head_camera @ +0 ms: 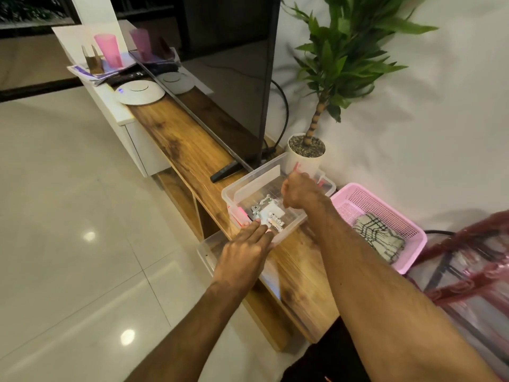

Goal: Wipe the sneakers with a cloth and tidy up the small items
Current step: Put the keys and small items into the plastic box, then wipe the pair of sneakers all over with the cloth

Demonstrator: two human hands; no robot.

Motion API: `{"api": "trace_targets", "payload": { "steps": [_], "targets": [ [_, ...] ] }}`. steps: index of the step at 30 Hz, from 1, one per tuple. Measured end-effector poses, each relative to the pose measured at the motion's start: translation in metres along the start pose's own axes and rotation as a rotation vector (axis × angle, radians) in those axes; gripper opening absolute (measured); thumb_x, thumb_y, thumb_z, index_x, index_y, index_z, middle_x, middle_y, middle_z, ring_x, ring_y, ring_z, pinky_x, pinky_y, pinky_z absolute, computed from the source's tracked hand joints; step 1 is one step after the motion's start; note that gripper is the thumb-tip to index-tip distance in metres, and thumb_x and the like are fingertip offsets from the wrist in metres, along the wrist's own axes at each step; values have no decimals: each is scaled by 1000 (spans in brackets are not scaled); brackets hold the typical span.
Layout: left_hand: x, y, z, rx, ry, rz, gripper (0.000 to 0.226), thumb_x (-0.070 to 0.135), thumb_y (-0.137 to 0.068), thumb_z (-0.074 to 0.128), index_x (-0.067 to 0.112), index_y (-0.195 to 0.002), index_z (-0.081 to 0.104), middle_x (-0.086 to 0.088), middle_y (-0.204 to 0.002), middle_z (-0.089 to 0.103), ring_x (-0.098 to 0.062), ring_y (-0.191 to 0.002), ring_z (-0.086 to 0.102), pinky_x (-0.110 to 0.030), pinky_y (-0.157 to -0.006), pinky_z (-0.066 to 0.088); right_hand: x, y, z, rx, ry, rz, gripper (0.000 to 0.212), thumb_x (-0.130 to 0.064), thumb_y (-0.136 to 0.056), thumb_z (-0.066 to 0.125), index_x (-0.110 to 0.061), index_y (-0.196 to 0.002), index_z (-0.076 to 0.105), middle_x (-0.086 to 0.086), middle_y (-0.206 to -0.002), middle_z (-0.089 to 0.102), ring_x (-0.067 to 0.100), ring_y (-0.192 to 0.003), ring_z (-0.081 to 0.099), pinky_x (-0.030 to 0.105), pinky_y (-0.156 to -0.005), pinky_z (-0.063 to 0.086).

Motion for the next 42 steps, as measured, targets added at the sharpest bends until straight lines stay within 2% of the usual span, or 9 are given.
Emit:
{"api": "trace_targets", "payload": {
  "steps": [3, 6, 10, 15, 18, 27, 33, 36, 42],
  "targets": [
    [-6, 1, 7, -61, 42, -87, 35, 28, -88, 70, 15, -120, 68, -7, -126, 66, -22, -125, 56, -45, -94, 54, 11, 12, -18, 50, -72, -12, 28, -8, -80, 74, -10, -105, 64, 10, -104, 63, 29, -98, 60, 49, -92, 49],
    [-1, 1, 4, -112, 42, -112, 39, 34, -98, 54, 20, -134, 57, -1, -142, 54, -17, -139, 40, -38, -109, 41, 27, 32, -40, 114, -114, -35, 18, -10, -77, 74, -15, -92, 67, 9, -98, 59, 24, -89, 58, 34, -75, 52],
    [3, 1, -2, -194, 7, -126, 46, 40, -100, 46, 23, -143, 46, 3, -150, 43, -13, -144, 29, -32, -113, 31, 51, 66, -62, 160, -145, -44, 13, -5, -74, 69, -16, -82, 69, 7, -93, 62, 19, -80, 57, 27, -67, 46],
    [14, -3, -8, -235, -69, -125, 53, 45, -98, 47, 19, -144, 42, -2, -148, 45, -18, -141, 34, -32, -113, 31, 78, 102, -78, 153, -131, -18, 16, -13, -72, 73, -20, -87, 70, 7, -102, 63, 18, -80, 59, 25, -67, 44],
    [19, -3, -7, -241, -104, -126, 57, 46, -97, 50, 19, -146, 39, -3, -149, 45, -20, -141, 34, -36, -114, 32, 89, 123, -85, 126, -127, -22, 16, -12, -75, 75, -15, -89, 70, 3, -94, 61, 19, -81, 58, 25, -68, 43],
    [101, -19, 9, -211, -115, 132, 44, 47, -99, 45, 24, -136, 52, 2, -143, 51, -19, -134, 44, -35, -113, 33, 146, 154, -100, 272, -155, 106, 16, -7, -76, 73, -13, -90, 71, 8, -100, 68, 21, -85, 64, 31, -76, 53],
    [144, -32, 30, -233, -14, 249, 40, 49, -99, 44, 23, -126, 58, 3, -131, 61, -18, -121, 55, -31, -99, 44, 162, 149, -80, 213, -82, 147, 18, -3, -79, 64, -7, -95, 71, 7, -96, 67, 22, -78, 61, 33, -70, 53],
    [148, -40, 42, -257, -13, 263, 45, 50, -100, 41, 24, -134, 52, 2, -139, 54, -18, -130, 48, -32, -105, 40, 169, 138, -68, 180, -59, 170, 19, -4, -83, 62, -5, -100, 70, 10, -100, 67, 22, -79, 57, 29, -68, 47],
    [141, -58, 80, -383, -93, 283, 65, 56, -100, 31, 21, -154, 19, -4, -161, 19, -23, -149, 14, -36, -120, 13, 202, 114, -51, 213, -133, 293, 31, 4, -84, 60, -6, -114, 65, 13, -114, 63, 28, -98, 61, 38, -84, 54]
  ]
}}
Point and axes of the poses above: each hand's wrist, its own y-axis away from the middle knuckle, its own z-axis out of the palm, x = y × z, the point moved 10 cm from there along -y, towards the middle knuckle
